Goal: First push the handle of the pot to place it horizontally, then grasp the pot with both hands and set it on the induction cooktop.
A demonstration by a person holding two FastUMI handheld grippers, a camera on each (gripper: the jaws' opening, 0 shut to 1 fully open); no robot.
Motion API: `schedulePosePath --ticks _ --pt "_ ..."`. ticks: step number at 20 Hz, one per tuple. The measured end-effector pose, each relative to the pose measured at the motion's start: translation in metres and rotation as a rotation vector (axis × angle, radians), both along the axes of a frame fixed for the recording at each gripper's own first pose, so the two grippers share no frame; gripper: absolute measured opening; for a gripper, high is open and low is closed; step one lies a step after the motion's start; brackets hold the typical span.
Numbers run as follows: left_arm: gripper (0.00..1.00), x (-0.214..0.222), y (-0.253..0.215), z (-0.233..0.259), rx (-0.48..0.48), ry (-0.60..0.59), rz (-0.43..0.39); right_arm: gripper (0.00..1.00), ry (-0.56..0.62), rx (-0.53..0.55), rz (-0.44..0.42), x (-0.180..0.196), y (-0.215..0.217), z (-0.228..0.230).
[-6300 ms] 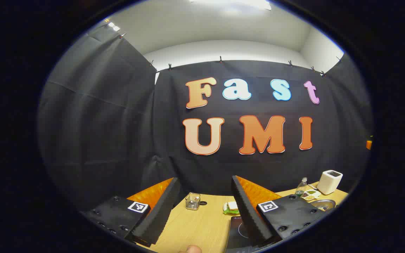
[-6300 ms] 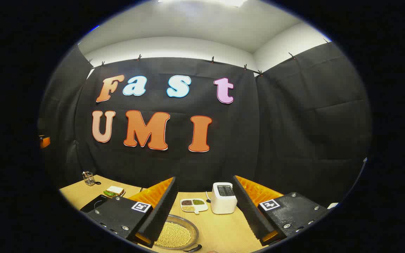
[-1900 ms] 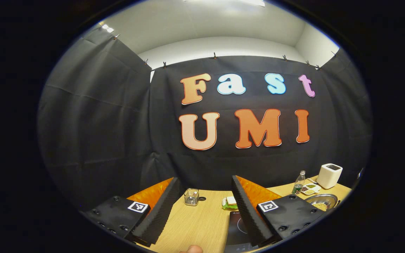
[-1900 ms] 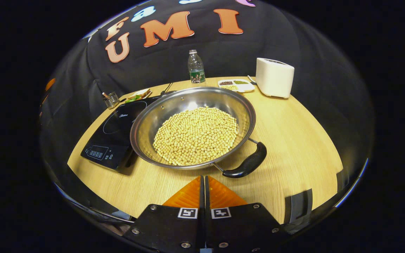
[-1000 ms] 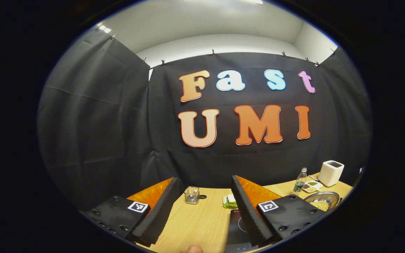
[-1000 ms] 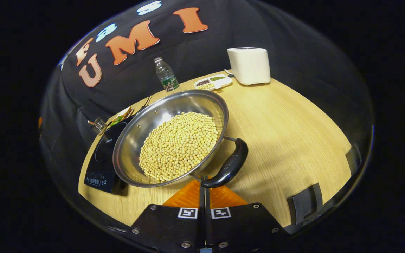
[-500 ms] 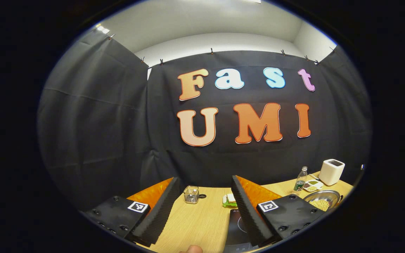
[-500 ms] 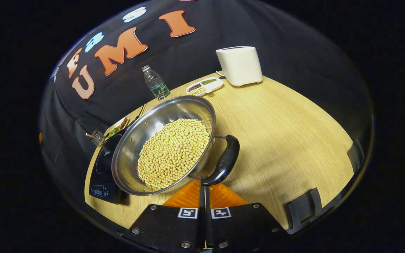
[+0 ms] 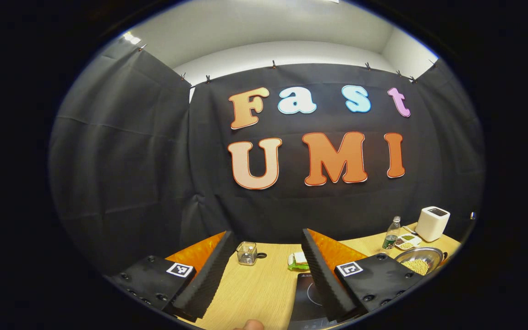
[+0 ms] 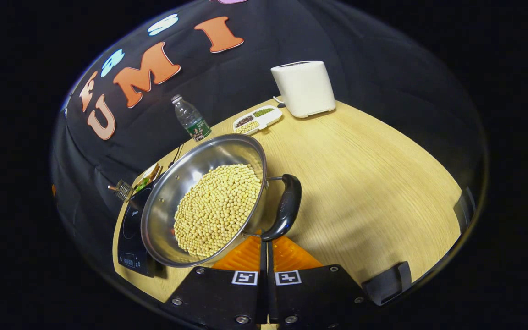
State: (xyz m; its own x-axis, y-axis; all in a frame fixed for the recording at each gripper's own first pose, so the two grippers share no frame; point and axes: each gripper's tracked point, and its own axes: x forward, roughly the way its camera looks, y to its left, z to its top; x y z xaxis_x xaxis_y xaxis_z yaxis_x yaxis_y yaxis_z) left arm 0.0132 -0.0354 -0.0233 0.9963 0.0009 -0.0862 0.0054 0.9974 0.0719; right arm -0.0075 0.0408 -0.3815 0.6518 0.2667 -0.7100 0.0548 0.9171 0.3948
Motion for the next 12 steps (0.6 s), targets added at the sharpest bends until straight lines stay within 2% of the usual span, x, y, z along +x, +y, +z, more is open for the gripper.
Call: schedulePosePath --ticks 12 --pt "0.98 0.021 -0.031 -0.018 0.014 0.036 -0.035 0.00 -0.012 -0.014 -0.064 0.049 -0.022 -0.008"
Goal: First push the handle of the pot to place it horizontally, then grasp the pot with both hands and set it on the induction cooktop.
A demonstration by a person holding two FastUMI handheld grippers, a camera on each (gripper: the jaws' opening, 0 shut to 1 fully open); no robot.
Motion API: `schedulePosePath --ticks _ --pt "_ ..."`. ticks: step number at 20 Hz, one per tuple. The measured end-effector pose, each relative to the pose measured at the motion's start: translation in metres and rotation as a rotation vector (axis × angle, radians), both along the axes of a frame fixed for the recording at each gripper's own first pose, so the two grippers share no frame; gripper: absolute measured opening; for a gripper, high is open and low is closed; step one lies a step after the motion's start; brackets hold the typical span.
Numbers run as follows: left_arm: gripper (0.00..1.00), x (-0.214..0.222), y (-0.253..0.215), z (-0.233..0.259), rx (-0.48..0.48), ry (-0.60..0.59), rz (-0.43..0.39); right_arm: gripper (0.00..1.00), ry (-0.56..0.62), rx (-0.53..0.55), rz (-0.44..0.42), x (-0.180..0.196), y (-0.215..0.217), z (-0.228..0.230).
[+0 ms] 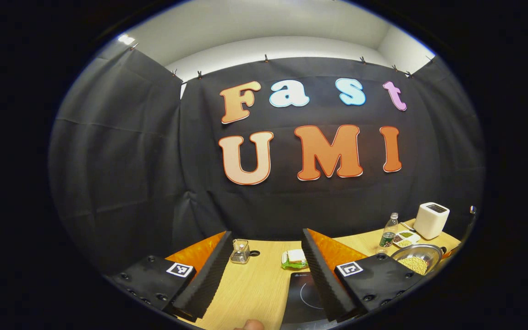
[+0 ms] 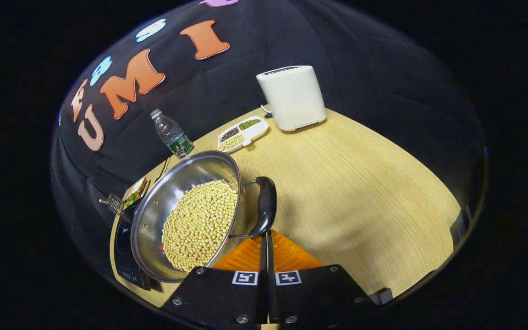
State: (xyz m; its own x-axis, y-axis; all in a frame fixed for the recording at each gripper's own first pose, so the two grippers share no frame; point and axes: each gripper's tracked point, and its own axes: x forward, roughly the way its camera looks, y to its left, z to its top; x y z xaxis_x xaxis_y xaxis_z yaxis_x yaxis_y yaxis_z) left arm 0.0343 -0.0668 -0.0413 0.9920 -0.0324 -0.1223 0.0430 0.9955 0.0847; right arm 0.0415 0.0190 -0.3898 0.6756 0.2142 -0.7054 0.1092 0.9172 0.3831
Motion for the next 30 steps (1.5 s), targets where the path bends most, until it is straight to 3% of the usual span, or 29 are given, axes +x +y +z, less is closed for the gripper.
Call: schedulePosePath --ticks 12,19,23,27,30 --pt "0.98 0.017 -0.035 -0.038 -0.015 0.067 -0.042 0.00 0.019 0.000 -0.007 0.045 -0.004 -0.011" --pt "0.98 0.020 -0.061 -0.068 -0.012 0.107 -0.059 0.00 0.015 -0.055 0.000 0.070 -0.007 -0.012" --pt "0.99 0.023 -0.095 -0.093 -0.057 0.142 -0.095 0.00 0.004 -0.106 -0.008 0.080 -0.014 -0.013" --pt "0.99 0.027 -0.133 -0.123 -0.057 0.153 -0.114 0.00 -0.037 -0.161 -0.105 0.089 -0.048 -0.004" --pt "1.00 0.027 -0.179 -0.154 -0.084 0.189 -0.173 0.02 -0.093 -0.175 -0.113 0.088 -0.059 0.012"
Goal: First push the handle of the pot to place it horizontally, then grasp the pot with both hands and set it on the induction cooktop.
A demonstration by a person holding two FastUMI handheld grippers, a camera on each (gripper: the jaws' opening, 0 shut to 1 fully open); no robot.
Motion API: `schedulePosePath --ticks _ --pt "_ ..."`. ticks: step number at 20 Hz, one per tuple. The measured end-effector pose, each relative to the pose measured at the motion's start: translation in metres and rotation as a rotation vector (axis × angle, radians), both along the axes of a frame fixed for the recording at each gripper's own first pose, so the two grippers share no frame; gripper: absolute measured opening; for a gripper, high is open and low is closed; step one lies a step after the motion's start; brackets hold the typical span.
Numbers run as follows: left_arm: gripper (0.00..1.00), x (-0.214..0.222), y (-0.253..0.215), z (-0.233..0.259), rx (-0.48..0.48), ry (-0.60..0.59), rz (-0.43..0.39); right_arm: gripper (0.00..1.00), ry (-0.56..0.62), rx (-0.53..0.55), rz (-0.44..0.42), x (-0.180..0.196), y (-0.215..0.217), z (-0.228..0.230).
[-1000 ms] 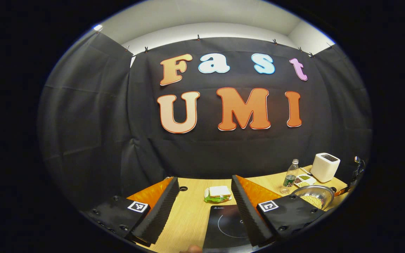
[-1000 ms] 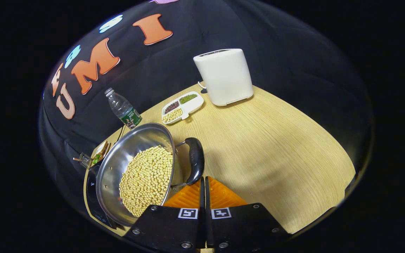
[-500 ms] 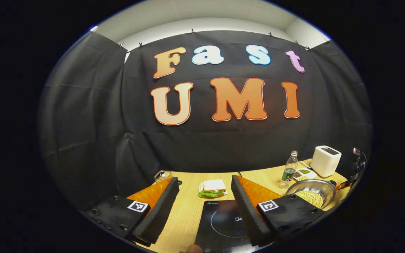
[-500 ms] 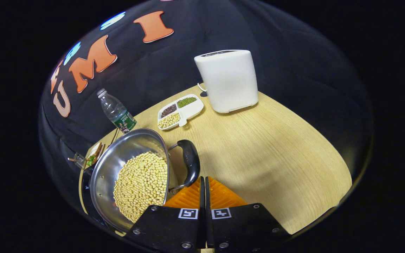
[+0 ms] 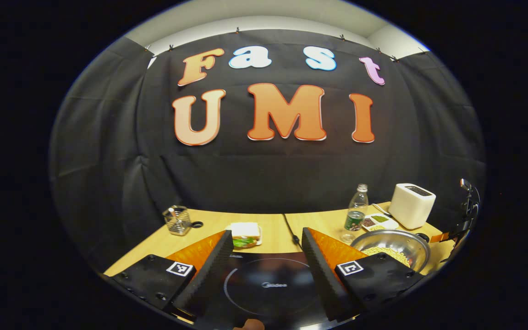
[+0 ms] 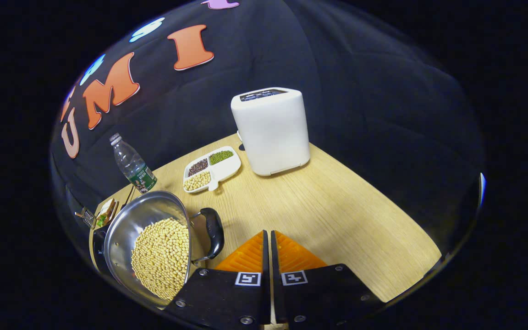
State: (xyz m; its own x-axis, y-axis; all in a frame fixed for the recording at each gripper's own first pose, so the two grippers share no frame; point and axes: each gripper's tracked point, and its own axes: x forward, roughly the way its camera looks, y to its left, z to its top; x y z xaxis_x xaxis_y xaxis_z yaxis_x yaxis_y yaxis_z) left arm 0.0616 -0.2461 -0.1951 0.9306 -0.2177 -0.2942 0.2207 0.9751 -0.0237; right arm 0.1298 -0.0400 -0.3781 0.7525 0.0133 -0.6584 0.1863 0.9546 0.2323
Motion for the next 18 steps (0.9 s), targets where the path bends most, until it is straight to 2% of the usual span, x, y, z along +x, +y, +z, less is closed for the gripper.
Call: schedulePosePath --ticks 1,3,4,6,8,9,10,12,18 --pt "1.00 0.000 -0.015 -0.010 -0.018 0.022 -0.022 0.02 -0.017 -0.010 0.007 -0.001 0.000 0.005" --pt "0.97 0.002 -0.037 -0.035 -0.037 0.078 -0.047 0.14 -0.043 -0.021 0.033 0.000 0.006 0.013" --pt "0.99 0.003 -0.048 -0.049 -0.040 0.103 -0.054 0.17 -0.053 -0.024 0.049 0.000 0.009 0.016" --pt "0.98 0.001 -0.066 -0.072 -0.036 0.149 -0.072 0.38 -0.067 -0.029 0.067 0.002 0.016 0.022" --pt "0.99 -0.006 -0.089 -0.093 -0.040 0.196 -0.110 0.51 -0.095 -0.073 0.066 0.009 0.015 0.025" --pt "0.99 -0.010 -0.098 -0.102 -0.042 0.220 -0.126 0.54 -0.107 -0.070 0.066 0.011 0.015 0.029" --pt "0.99 -0.013 -0.104 -0.109 -0.041 0.242 -0.142 0.61 -0.113 -0.053 0.060 0.011 0.018 0.033" --pt "0.99 -0.015 -0.114 -0.124 -0.037 0.284 -0.159 0.69 -0.130 -0.016 0.064 0.014 0.025 0.038" --pt "0.98 -0.016 -0.127 -0.153 -0.019 0.368 -0.170 0.80 -0.116 0.022 0.134 0.018 0.053 0.034"
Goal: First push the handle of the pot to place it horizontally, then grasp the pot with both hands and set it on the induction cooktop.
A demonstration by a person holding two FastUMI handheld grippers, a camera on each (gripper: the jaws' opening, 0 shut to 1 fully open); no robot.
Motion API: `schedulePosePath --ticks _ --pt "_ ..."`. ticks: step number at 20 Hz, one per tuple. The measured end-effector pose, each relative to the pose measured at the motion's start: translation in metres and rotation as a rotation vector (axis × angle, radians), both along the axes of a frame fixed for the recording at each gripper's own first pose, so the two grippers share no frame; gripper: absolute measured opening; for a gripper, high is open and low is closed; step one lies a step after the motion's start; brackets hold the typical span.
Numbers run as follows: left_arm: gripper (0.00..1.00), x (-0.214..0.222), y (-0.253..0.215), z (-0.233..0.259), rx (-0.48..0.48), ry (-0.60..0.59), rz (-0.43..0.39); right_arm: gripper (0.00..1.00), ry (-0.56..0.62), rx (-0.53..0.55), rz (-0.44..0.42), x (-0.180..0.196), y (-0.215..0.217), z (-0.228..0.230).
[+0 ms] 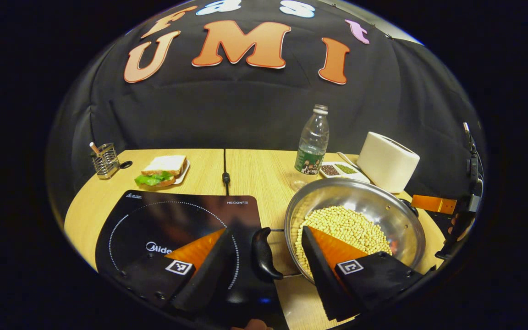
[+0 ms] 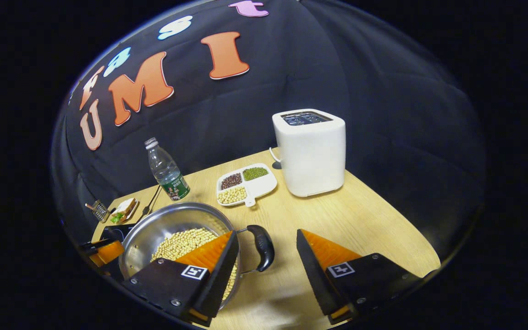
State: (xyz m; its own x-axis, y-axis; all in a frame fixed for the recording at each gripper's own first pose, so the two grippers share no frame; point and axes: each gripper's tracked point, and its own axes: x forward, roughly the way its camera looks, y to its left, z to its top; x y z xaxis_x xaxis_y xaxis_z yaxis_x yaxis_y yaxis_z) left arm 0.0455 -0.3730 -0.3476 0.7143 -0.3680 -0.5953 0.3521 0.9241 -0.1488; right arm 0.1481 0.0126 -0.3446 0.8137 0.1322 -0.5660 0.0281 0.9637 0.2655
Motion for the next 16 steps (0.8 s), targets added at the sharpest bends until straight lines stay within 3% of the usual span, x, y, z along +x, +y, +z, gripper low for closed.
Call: schedulePosePath --ticks 6,11,12,13,14,15,16 --pt "0.98 0.000 -0.006 -0.013 0.027 0.049 -0.006 0.85 0.065 -0.009 0.056 0.006 0.019 -0.021" --pt "0.99 0.001 -0.013 -0.014 0.028 0.049 -0.018 0.82 0.111 0.015 0.062 0.010 0.025 -0.035" --pt "0.91 0.001 -0.013 -0.015 0.035 0.056 -0.024 0.75 0.123 0.006 0.052 0.009 0.023 -0.037" --pt "0.88 -0.001 -0.013 -0.018 0.053 0.067 -0.034 0.66 0.126 0.013 0.054 0.011 0.025 -0.040" --pt "0.89 -0.002 -0.013 -0.020 0.059 0.074 -0.023 0.64 0.129 0.014 0.052 0.011 0.025 -0.039" --pt "0.77 0.000 -0.008 -0.021 0.064 0.071 0.004 0.63 0.128 0.010 0.059 0.010 0.025 -0.040" --pt "0.65 0.000 -0.010 -0.017 0.061 0.077 0.009 0.55 0.122 0.004 0.069 0.009 0.024 -0.039"
